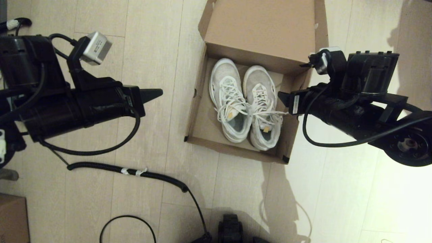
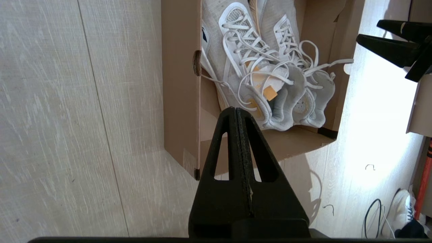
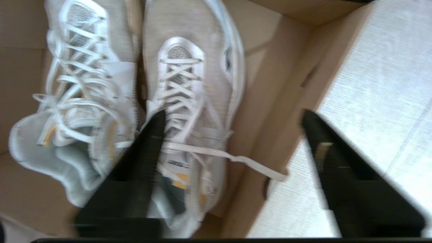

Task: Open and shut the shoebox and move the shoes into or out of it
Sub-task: Close the shoe box

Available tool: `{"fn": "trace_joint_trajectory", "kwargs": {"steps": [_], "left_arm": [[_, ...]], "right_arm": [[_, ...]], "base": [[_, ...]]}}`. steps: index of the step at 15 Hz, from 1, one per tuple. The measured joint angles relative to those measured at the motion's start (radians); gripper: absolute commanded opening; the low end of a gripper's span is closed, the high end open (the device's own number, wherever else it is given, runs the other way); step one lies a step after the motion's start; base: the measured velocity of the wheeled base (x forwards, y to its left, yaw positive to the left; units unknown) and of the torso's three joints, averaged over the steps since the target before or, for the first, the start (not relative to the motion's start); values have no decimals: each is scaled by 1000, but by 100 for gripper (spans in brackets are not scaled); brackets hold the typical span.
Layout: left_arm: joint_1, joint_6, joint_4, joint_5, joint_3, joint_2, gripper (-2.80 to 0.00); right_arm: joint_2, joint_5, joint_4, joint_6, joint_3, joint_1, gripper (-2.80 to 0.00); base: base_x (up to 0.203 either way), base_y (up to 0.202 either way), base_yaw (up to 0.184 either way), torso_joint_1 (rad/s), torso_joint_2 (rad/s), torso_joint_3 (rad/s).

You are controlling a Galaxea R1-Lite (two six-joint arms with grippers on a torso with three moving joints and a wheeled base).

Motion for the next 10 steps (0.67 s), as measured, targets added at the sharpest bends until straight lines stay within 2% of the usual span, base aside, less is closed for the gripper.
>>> {"fn": "trace_joint_trajectory", "kwargs": {"steps": [5, 7, 10], "left_arm": [[-1, -1, -36, 0, -53, 61, -280], [-9, -3, -70, 1, -105, 113, -280], [-43, -16, -84, 2, -202, 196, -280]], "right_arm": [[-6, -1, -40, 1, 0, -97, -280], [0, 3, -39, -3, -16, -102, -280], [28, 5, -5, -1, -107, -77, -280]], "base": [[0, 0, 0, 0, 0, 0], [0, 0, 0, 0, 0, 0], [0, 0, 0, 0, 0, 0]]}}
